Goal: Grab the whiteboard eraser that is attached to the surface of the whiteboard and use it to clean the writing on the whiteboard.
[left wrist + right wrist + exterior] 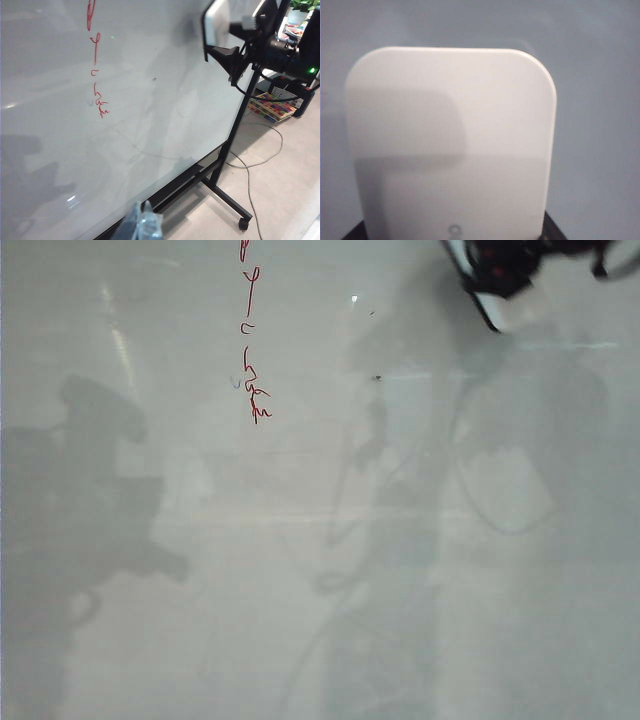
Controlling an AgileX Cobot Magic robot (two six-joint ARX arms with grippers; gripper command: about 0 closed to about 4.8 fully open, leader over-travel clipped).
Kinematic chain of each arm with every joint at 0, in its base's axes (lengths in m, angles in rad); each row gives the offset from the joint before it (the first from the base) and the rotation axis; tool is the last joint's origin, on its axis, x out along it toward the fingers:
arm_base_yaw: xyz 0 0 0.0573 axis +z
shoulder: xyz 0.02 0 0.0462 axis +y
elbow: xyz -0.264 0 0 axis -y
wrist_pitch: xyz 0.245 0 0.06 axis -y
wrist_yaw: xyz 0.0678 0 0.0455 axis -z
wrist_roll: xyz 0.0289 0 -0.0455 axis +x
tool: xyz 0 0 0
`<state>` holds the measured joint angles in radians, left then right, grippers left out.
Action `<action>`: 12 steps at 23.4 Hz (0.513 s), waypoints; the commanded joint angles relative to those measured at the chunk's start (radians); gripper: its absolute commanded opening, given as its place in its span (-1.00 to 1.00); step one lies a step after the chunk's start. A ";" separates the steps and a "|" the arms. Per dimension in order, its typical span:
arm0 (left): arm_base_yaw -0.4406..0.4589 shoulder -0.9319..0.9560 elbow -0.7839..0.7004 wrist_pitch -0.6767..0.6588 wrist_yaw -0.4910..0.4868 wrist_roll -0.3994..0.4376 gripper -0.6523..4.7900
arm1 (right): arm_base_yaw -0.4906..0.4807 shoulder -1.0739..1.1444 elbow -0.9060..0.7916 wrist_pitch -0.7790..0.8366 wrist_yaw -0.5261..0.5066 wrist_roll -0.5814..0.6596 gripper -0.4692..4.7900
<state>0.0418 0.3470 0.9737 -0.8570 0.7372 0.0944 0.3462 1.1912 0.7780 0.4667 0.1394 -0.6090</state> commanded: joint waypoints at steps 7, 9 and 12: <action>0.000 0.000 0.002 0.005 0.001 0.003 -0.77 | 0.367 0.133 0.428 -0.315 0.366 -0.408 -0.14; 0.000 0.000 0.002 0.005 0.001 0.003 -0.77 | 0.434 0.240 0.546 -0.317 0.443 -0.498 -0.14; 0.000 0.000 0.002 0.005 0.000 0.003 -0.77 | 0.475 0.332 0.632 -0.317 0.521 -0.587 -0.13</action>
<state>0.0418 0.3470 0.9737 -0.8574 0.7364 0.0944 0.8062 1.4971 1.3746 0.1272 0.6075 -1.1339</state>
